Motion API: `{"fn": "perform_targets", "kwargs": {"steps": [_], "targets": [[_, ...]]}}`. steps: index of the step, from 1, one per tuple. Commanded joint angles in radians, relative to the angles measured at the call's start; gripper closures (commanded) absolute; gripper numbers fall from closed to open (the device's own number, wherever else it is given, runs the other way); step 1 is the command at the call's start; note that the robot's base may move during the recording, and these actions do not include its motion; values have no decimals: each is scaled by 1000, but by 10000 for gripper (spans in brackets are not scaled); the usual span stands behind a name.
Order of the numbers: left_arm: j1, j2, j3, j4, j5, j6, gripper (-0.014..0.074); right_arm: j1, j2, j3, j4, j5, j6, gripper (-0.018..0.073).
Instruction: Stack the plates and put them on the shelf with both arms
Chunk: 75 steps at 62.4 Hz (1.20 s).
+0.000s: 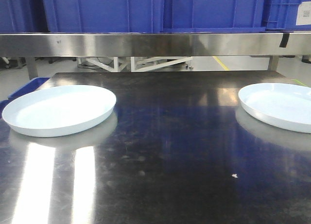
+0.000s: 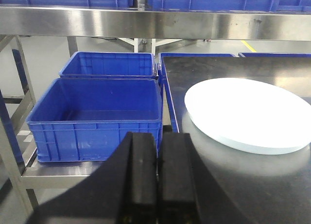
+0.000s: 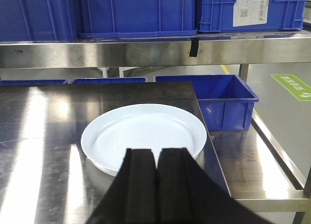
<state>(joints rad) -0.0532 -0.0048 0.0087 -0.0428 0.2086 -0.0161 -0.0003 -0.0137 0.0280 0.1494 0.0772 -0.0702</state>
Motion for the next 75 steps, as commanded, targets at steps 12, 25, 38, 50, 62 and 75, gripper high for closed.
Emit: {"fn": "perform_targets", "kwargs": {"steps": [12, 25, 38, 50, 62, 75], "targets": [[-1, -20, 24, 0, -90, 0, 512, -2, -18, -15, -3, -91, -11, 503], [-1, -20, 24, -5, -90, 0, 512, -2, -18, -15, -3, -91, -11, 503], [-1, -20, 24, -15, -166, -20, 512, -2, -18, -15, -3, -91, -11, 503], [-1, -17, 24, -34, -273, -20, 512, -2, -18, -15, -3, -91, -11, 503], [-1, -3, -52, -37, -408, -16, 512, -2, -18, -15, -3, -91, -11, 503], [-1, 170, -390, 90, -173, -16, 512, -2, -18, -15, -3, -91, -11, 503]]}}
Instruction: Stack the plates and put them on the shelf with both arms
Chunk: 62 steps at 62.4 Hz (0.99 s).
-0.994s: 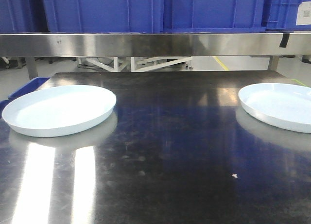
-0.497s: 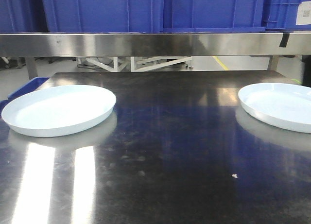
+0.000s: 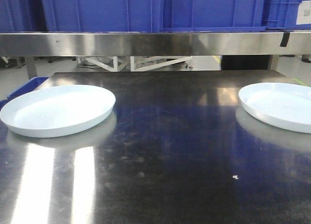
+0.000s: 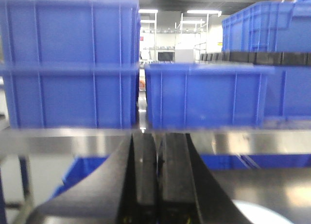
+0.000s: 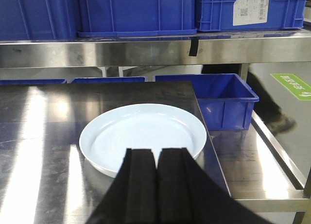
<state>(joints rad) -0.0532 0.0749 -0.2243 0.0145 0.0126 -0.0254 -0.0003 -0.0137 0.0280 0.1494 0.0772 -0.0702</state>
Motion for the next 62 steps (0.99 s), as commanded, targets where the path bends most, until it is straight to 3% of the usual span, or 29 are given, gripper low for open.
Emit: {"fn": "perform_targets", "kwargs": {"steps": [1, 13, 23, 28, 35, 48, 62], "targets": [[-1, 109, -183, 33, 34, -7, 512, -2, -18, -15, -3, -91, -11, 503], [-1, 412, -512, -20, 355, -7, 511, -2, -18, -15, -3, -91, -11, 503], [-1, 647, -678, -73, 513, -7, 469, -2, -18, -15, -3, -91, -11, 503], [-1, 764, -736, -95, 583, -7, 420, -2, -18, -15, -3, -91, -11, 503], [-1, 923, -819, -132, 682, -7, 286, -2, -18, -15, -3, -91, -11, 503], [-1, 1143, -916, -170, 764, -5, 77, -2, -18, -15, -3, -91, -11, 503], [-1, 1356, -956, -254, 795, -3, 65, -2, -18, -15, -3, -91, -11, 503]]}}
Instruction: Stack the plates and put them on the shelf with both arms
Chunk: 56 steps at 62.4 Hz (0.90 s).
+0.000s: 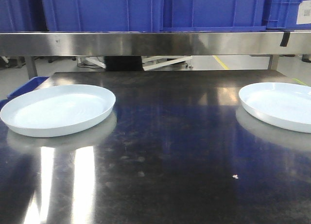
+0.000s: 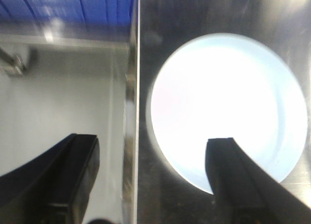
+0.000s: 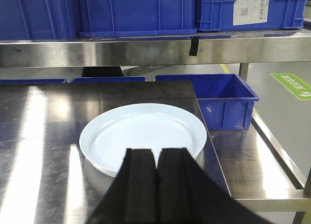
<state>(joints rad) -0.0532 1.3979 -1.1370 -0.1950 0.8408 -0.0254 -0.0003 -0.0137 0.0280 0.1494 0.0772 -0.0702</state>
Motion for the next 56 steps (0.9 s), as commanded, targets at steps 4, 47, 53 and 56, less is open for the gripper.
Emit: {"fn": "perform_targets", "kwargs": {"steps": [4, 47, 53, 56], "targets": [[-1, 93, -48, -47, -31, -3, 65, -2, -18, -15, -3, -91, -11, 503], [-7, 318, -49, -91, -157, 1, 67, -2, -18, -15, -3, -91, -11, 503], [-15, 318, -49, -91, -179, 1, 69, -2, -18, -15, -3, -91, -11, 503], [-19, 318, -49, -91, -182, 1, 81, -2, -18, -15, -3, -91, -11, 503]]}}
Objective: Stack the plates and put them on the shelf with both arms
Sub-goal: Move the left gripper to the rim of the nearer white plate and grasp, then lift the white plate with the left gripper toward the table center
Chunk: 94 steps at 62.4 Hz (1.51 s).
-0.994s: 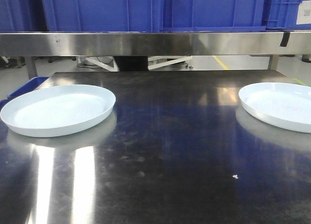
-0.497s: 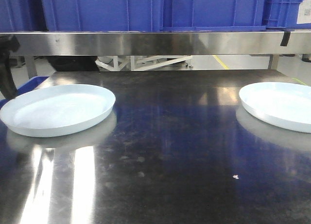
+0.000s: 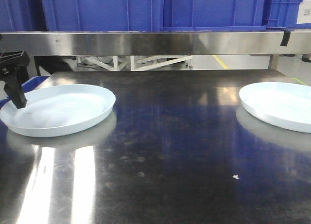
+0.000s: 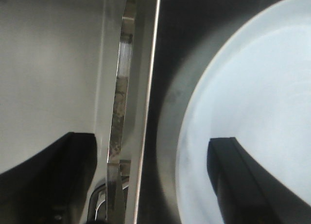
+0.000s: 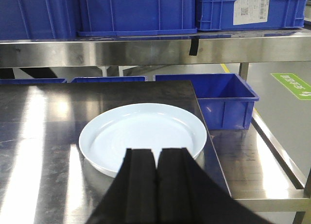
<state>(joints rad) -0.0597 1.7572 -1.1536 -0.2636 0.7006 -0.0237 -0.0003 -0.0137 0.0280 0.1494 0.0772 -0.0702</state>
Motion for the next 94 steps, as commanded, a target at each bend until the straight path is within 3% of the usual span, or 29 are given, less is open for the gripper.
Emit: {"fn": "perform_targets", "kwargs": {"steps": [1, 33, 59, 75, 83, 94], "targets": [[-14, -42, -32, -22, -42, -1, 92, -2, -18, -15, -3, -91, -11, 503], [-17, 17, -36, -50, 9, -1, 517, -2, -18, -15, -3, -91, -11, 503], [-17, 2, -200, -48, 159, -1, 511, -2, -18, -15, -3, -91, -11, 503], [-25, -124, -313, -67, 235, 24, 511, -2, -18, -15, -3, -91, -11, 503], [-76, -195, -315, -101, 285, 71, 511, -2, -18, -15, -3, -91, -11, 503], [-237, -221, -312, -111, 342, 102, 511, -2, -18, -15, -3, -91, -11, 503]]}}
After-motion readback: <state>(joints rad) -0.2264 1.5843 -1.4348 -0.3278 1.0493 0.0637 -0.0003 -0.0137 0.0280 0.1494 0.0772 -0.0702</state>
